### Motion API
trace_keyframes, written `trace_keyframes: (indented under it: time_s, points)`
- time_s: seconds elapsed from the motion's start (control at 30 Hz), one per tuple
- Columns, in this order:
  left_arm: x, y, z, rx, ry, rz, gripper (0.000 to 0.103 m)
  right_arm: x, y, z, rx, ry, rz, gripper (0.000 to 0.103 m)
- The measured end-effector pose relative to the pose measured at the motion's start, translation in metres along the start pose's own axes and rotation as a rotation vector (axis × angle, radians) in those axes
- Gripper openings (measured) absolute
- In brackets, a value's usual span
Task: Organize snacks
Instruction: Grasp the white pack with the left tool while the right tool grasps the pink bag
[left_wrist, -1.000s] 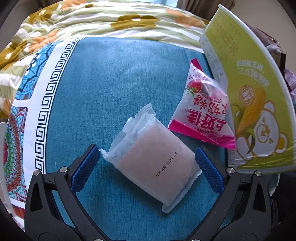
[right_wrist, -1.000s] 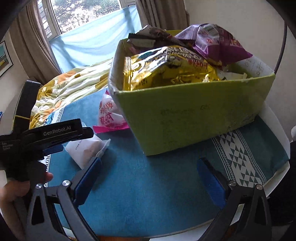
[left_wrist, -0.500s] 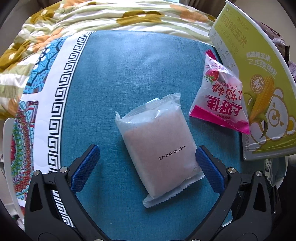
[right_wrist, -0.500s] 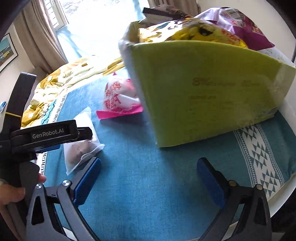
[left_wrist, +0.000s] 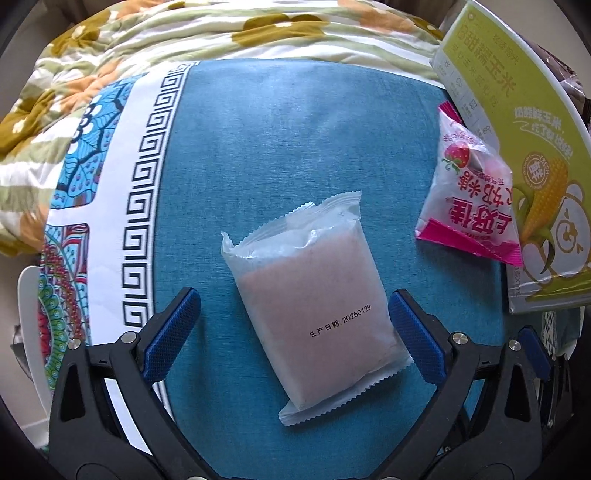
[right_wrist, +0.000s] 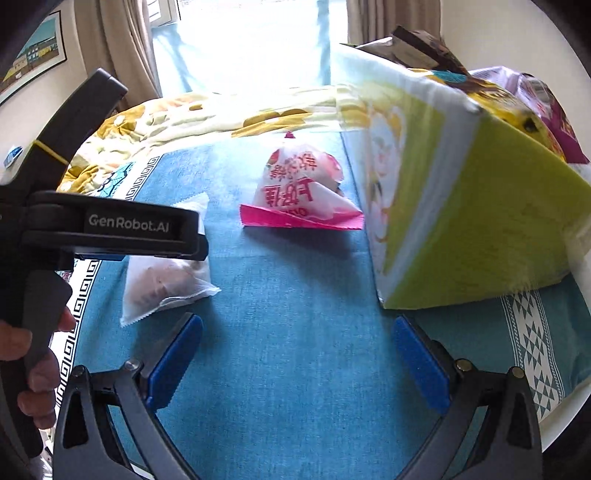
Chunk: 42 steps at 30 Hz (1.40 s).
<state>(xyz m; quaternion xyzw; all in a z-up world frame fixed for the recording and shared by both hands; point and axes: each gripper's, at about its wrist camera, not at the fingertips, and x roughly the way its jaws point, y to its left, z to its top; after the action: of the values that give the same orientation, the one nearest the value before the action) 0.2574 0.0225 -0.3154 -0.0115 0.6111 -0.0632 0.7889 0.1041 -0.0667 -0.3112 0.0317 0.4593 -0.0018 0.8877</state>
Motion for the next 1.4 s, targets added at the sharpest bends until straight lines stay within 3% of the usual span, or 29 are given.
trace_keyframes:
  time_s: [0.23, 0.33, 0.4, 0.5, 0.67, 0.83, 0.97, 1.03, 1.1, 1.2, 1.27, 1.4]
  points:
    - [-0.014, 0.036, 0.002, 0.069, -0.012, 0.078, 0.097, 0.004, 0.03, 0.017, -0.06, -0.051, -0.012, 0.102]
    - [-0.014, 0.05, 0.001, 0.029, 0.008, 0.059, 0.097, 0.009, 0.041, 0.028, -0.052, -0.082, -0.063, 0.102]
    - [-0.018, 0.063, 0.003, -0.027, 0.006, 0.049, 0.091, 0.014, 0.046, 0.038, -0.015, -0.101, -0.094, 0.102]
    - [-0.022, 0.077, 0.009, -0.012, 0.001, 0.074, 0.091, 0.024, 0.054, 0.05, -0.002, -0.115, -0.177, 0.102]
    - [-0.018, 0.085, 0.01, -0.014, 0.025, 0.035, 0.091, 0.037, 0.051, 0.074, 0.058, -0.136, -0.216, 0.101]
    - [-0.01, 0.082, 0.011, -0.072, 0.048, -0.063, 0.091, 0.054, 0.046, 0.088, 0.085, -0.11, -0.251, 0.098]
    - [-0.001, 0.079, 0.01, -0.072, 0.054, -0.033, 0.091, 0.063, 0.041, 0.095, 0.113, -0.096, -0.259, 0.094]
    - [-0.003, 0.08, 0.009, -0.08, 0.032, -0.03, 0.087, 0.066, 0.041, 0.097, 0.113, -0.086, -0.264, 0.093]
    - [-0.004, 0.082, 0.009, -0.075, 0.02, -0.004, 0.076, 0.071, 0.041, 0.099, 0.109, -0.075, -0.269, 0.092]
    - [-0.006, 0.084, 0.011, -0.069, 0.003, -0.008, 0.069, 0.082, 0.037, 0.102, 0.113, -0.046, -0.257, 0.083]
    - [-0.007, 0.085, 0.011, -0.068, -0.006, -0.015, 0.067, 0.09, 0.03, 0.104, 0.138, -0.021, -0.241, 0.068]
    - [-0.009, 0.087, 0.01, -0.063, -0.024, -0.024, 0.065, 0.088, 0.027, 0.108, 0.132, -0.025, -0.221, 0.059]
